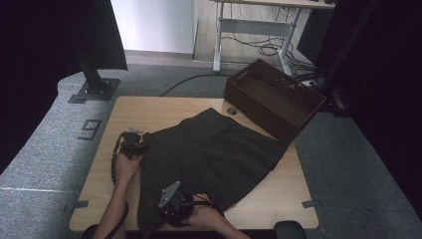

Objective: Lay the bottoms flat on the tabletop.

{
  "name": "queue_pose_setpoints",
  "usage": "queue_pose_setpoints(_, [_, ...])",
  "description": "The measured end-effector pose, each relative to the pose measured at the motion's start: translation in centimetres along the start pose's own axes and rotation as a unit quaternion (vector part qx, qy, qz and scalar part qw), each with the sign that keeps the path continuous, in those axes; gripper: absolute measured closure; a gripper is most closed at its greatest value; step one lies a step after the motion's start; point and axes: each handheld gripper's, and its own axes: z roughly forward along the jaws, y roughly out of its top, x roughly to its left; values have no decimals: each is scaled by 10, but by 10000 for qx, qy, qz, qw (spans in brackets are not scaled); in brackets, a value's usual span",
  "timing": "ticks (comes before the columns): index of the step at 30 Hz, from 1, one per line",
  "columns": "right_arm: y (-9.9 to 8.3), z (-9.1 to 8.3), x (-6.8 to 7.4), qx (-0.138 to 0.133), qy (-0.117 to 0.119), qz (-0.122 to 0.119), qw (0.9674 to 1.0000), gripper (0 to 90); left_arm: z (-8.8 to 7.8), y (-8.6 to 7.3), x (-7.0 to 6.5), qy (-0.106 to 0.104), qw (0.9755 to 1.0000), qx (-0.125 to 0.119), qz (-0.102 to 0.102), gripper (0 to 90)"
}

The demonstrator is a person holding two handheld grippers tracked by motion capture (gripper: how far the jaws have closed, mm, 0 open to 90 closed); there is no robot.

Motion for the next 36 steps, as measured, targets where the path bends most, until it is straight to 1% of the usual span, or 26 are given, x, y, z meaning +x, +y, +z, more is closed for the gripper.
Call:
queue_pose_setpoints(5, [9, 8, 9, 39, 152, -92, 9998, 783, -13, -12, 6, 116, 9999, 50, 69, 814])
queue_pose_setpoints(7, [14, 11, 13, 36, 252, -123, 9996, 779, -17, -17, 9, 140, 9999, 56, 26, 814])
queue_pose_setpoints(9, [17, 14, 16, 70, 305, -178, 9994, 776, -21, -22, 12, 147, 9999, 38, -41, 813])
queue_pose_setpoints(12, [21, 14, 20, 91, 286, -317, 9990, 785, -24, -23, 13, 205, 9997, 103, -63, 815])
queue_pose_setpoints(15, [22, 5, 22, -56, 200, -465, 9987, 797, -27, -18, 11, 258, 9996, 137, -41, 825])
queue_pose_setpoints(17, [22, -6, 23, -189, 95, -492, 9986, 801, -31, -11, 9, 290, 9995, 83, -58, 827])
queue_pose_setpoints(20, [20, -28, 21, -379, -86, -565, 9976, 804, -37, 3, 0, 366, 9993, -14, 35, 829])
queue_pose_setpoints(22, [18, -43, 19, -484, -204, -544, 9971, 804, -42, 15, -6, 298, 9995, -142, 30, 830])
queue_pose_setpoints(25, [13, -65, 14, -629, -330, -431, 9965, 805, -48, 34, -16, 161, 9994, -294, 20, 830])
queue_pose_setpoints(29, [0, -90, 8, -766, -619, -338, 9946, 804, -51, 60, -31, 50, 9990, -441, -12, 830])
queue_pose_setpoints(31, [-7, -102, 5, -826, -750, -245, 9935, 805, -50, 74, -41, -29, 9986, -528, -9, 830])
queue_pose_setpoints(33, [-15, -114, 2, -916, -867, -179, 9919, 805, -48, 84, -50, -62, 9984, -567, 32, 830])
queue_pose_setpoints(36, [-27, -135, -3, -1064, -1025, -9, 9890, 805, -43, 100, -65, -128, 9979, -627, 92, 830])
